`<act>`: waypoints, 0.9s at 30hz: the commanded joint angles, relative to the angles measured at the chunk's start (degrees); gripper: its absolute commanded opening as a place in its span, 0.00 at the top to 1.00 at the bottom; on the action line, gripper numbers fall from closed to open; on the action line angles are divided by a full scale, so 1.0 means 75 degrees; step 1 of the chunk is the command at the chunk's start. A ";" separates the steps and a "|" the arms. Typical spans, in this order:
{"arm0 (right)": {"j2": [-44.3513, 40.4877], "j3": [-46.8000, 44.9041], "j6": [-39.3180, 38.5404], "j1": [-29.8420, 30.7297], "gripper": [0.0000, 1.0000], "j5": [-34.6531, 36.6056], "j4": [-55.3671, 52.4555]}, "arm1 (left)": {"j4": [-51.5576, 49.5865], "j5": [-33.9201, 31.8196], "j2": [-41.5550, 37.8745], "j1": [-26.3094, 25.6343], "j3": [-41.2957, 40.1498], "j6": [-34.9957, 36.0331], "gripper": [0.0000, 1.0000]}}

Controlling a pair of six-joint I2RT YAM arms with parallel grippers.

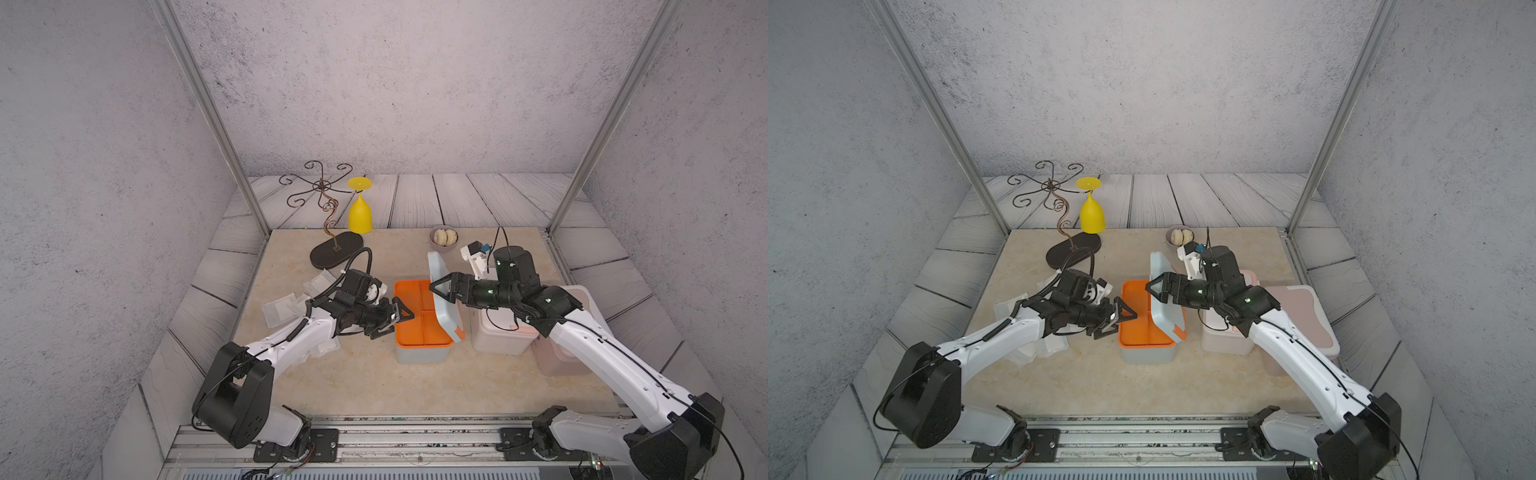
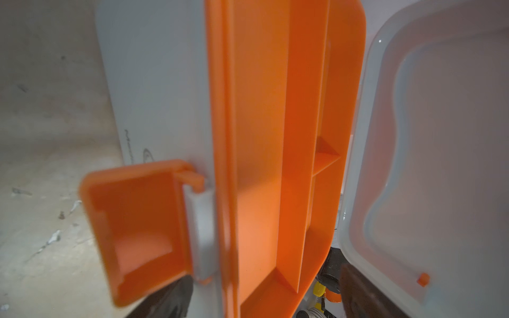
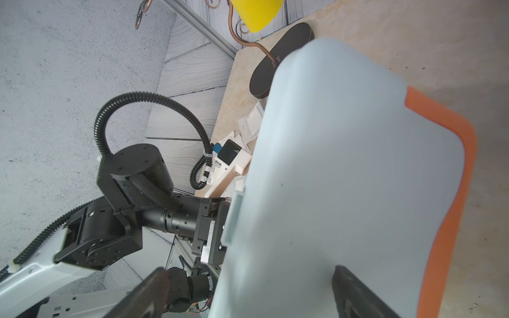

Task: Open first aid kits and take out gauze
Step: Close the lid of the first aid kit.

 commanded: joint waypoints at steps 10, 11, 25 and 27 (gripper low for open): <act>0.0619 0.0239 0.0314 0.0114 0.06 -0.0560 0.0577 | -0.2288 -0.1975 -0.2608 0.0994 -0.0137 0.0634 0.15; 0.0705 0.0272 0.0315 0.0142 0.06 -0.0591 0.0597 | -0.2340 -0.1978 -0.2608 0.1044 -0.0120 0.0677 0.15; 0.2088 0.0703 -0.0054 0.0732 0.07 -0.0930 -0.0008 | -0.2220 -0.1335 -0.2283 0.1865 -0.0006 0.1054 0.16; 0.2133 0.0860 -0.0244 0.0792 0.08 -0.0756 -0.0271 | -0.2150 -0.1257 -0.2231 0.1936 -0.0084 0.1055 0.16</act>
